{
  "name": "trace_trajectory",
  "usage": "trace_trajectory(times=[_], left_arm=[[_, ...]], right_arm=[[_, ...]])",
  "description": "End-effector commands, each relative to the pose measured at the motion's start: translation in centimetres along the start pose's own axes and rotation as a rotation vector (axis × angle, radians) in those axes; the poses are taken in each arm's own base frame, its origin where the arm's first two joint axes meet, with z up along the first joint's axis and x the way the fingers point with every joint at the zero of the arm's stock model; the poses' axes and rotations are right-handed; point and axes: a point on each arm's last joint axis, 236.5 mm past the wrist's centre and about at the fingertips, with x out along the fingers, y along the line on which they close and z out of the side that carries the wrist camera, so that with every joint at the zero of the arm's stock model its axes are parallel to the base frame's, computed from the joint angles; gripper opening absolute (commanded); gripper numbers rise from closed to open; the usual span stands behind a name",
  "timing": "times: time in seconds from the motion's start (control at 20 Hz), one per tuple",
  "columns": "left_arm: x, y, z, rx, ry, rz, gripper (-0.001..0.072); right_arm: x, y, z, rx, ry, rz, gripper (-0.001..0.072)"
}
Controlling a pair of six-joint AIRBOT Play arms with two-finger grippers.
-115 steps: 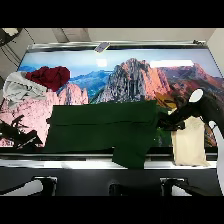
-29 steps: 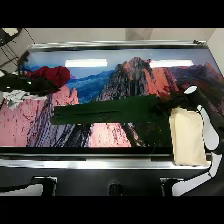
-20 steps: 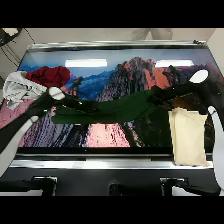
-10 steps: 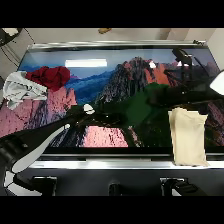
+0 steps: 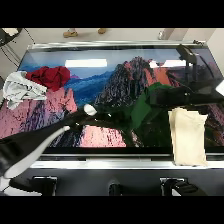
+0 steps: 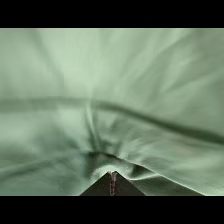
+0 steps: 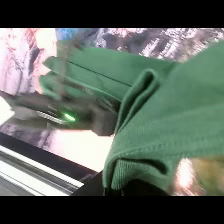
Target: Fold the shirts.
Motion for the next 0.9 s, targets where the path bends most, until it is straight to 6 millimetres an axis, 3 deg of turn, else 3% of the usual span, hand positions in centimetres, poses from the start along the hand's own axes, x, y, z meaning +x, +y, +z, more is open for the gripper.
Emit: trace_trajectory(times=[0.0, 0.15, 0.25, 0.4, 0.55, 0.6, 0.65, 0.7, 0.75, 0.85], left_arm=[[-11.4, 4.0, 7.7, 0.124, -0.203, 0.202, 0.0025], [-26.0, 6.4, 13.1, 0.135, -0.467, 0.342, 0.0025], [-34.1, 6.4, 14.2, 0.114, -0.624, 0.376, 0.0025], [-42.1, 5.1, 13.3, 0.109, -0.781, 0.406, 0.0026], [-45.2, 3.1, 11.6, 0.137, -0.841, 0.404, 0.0026], [-45.3, 2.6, 11.1, 0.141, -0.841, 0.397, 0.0026], [-45.1, 2.4, 10.6, 0.146, -0.831, 0.396, 0.0026], [-44.9, 2.6, 10.3, 0.141, -0.819, 0.397, 0.0026], [-44.4, 2.9, 10.1, 0.136, -0.806, 0.399, 0.0026], [-43.6, 3.8, 9.8, 0.122, -0.785, 0.404, 0.0026]], right_arm=[[4.4, 1.9, 2.4, 0.048, 0.001, 0.179, 0.0046], [10.1, 4.1, 4.2, 0.156, 0.026, 0.369, 0.0046], [15.0, 5.8, 3.1, 0.196, 0.086, 0.42, 0.0046], [22.4, 8.4, -1.1, 0.254, 0.228, 0.456, 0.0047], [28.2, 10.3, -4.4, 0.341, 0.292, 0.474, 0.0048], [29.6, 10.7, -4.7, 0.376, 0.284, 0.473, 0.0126], [30.6, 11.2, -4.6, 0.426, 0.269, 0.487, 0.0496], [30.8, 11.6, -4.1, 0.434, 0.249, 0.514, 0.0689], [30.3, 11.6, -3.4, 0.431, 0.234, 0.531, 0.0701], [28.4, 9.8, -2.0, 0.398, 0.221, 0.52, 0.0693]])
